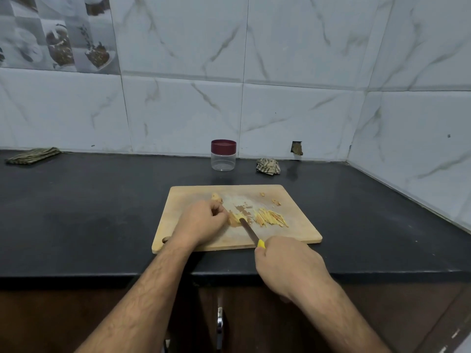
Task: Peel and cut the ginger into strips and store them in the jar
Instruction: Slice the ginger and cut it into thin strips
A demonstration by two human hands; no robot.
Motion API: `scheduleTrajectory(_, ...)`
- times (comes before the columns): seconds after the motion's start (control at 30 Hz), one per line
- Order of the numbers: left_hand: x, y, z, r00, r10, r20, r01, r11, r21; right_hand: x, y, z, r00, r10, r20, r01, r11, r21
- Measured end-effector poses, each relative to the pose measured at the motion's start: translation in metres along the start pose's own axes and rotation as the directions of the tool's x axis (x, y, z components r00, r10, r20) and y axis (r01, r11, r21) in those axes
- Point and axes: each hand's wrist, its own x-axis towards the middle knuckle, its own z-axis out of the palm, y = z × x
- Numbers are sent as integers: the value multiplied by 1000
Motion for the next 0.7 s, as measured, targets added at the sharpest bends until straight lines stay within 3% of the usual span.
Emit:
scheduleTrajectory(0.27, 2, -7, -3, 974, -141, -178, 63, 922, -383, 10, -23, 5, 998, -57, -34, 56, 998, -40)
scheduleTrajectory(0.7, 1, -9, -1, 980, -96, -172, 40, 953, -299, 15, -10, -4, 998, 56, -41, -59, 997, -52)
